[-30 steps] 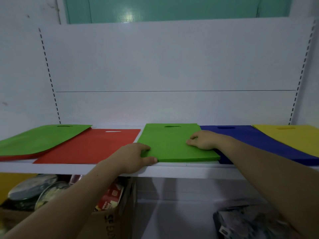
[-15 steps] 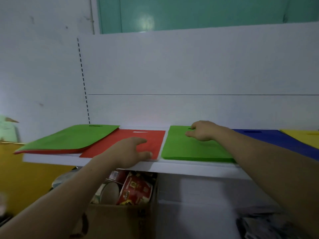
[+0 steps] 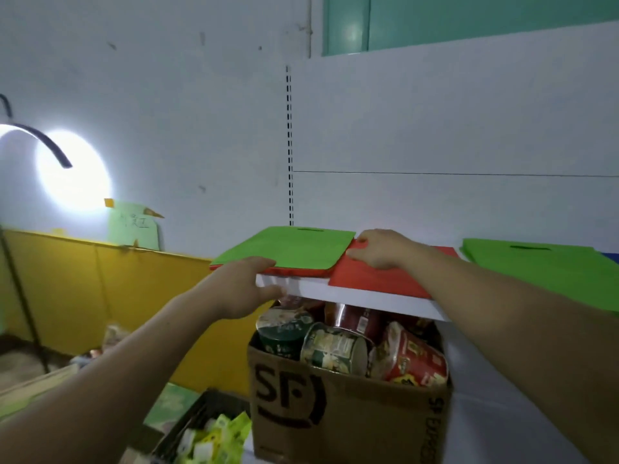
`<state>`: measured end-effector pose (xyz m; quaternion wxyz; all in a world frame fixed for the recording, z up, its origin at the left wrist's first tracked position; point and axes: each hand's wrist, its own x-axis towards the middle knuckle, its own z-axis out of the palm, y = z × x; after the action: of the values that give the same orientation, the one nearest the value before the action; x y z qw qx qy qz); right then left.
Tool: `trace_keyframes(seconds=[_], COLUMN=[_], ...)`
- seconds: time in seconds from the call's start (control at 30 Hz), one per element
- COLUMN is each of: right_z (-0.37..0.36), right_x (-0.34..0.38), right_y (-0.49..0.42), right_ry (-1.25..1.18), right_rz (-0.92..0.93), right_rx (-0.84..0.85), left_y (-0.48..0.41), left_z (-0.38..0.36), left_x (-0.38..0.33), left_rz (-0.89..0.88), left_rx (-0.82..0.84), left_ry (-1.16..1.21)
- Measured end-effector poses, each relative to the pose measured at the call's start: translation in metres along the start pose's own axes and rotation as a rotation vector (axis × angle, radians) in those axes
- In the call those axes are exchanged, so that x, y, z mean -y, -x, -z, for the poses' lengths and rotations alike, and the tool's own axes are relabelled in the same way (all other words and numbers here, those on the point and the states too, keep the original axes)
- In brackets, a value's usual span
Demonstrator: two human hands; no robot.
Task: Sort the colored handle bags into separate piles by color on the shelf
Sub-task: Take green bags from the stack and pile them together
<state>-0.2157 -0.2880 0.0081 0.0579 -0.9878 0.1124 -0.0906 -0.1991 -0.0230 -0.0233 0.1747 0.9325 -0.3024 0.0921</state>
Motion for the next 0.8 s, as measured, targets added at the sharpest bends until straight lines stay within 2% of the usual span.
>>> trace_keyframes(seconds=[0.33, 0.6, 0.8], right_z=[-0.022, -0.04, -0.052], right_x=[0.052, 0.045, 0.023], right_y=[-0.063, -0.135, -0.171], right_ry=[0.045, 0.061, 0.071], right_rz=[-0.031, -0.132, -0.261], right_rx=[0.088, 0.127, 0.096], left_y=[-0.034, -0.103, -0.153], left_z=[0.003, -0.005, -0.009], left_x=[0.078, 0.11, 0.135], left_rz=[0.039, 0.115, 0.167], left_rx=[-0.035, 0.015, 0.091], left_ry=[0.066, 0.121, 0.151])
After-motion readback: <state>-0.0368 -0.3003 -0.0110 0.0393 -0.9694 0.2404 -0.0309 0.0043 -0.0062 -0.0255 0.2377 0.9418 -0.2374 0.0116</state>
